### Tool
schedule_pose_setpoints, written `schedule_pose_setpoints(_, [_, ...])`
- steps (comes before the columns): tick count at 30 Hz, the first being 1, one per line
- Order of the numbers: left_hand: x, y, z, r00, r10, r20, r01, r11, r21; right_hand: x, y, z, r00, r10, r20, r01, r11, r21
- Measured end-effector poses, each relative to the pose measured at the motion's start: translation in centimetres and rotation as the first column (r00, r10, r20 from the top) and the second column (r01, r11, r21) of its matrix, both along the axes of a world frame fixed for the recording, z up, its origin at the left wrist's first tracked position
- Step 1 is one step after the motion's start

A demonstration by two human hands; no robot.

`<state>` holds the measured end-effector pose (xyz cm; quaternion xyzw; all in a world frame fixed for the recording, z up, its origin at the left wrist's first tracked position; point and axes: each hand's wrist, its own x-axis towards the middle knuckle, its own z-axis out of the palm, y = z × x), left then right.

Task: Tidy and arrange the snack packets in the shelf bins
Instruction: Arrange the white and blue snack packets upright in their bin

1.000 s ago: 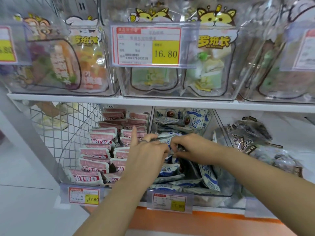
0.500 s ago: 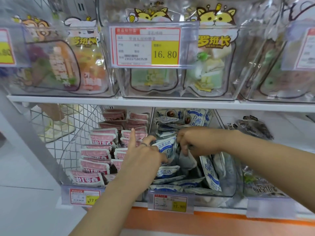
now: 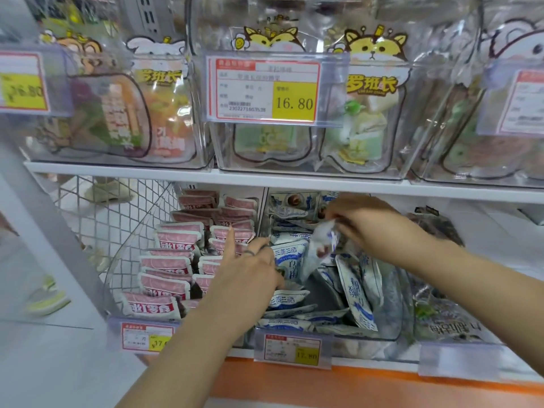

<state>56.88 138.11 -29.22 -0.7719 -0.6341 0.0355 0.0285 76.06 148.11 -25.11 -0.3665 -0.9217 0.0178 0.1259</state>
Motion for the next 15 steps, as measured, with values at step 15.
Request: schedule_pose_setpoints(15, [-0.2, -0.4, -0.6, 0.996, 0.073, 0.044, -0.077, 0.992, 0.102, -5.6, -0.8, -5.4, 0.994, 0.014, 0.108, 0.015, 0.966, -0.259])
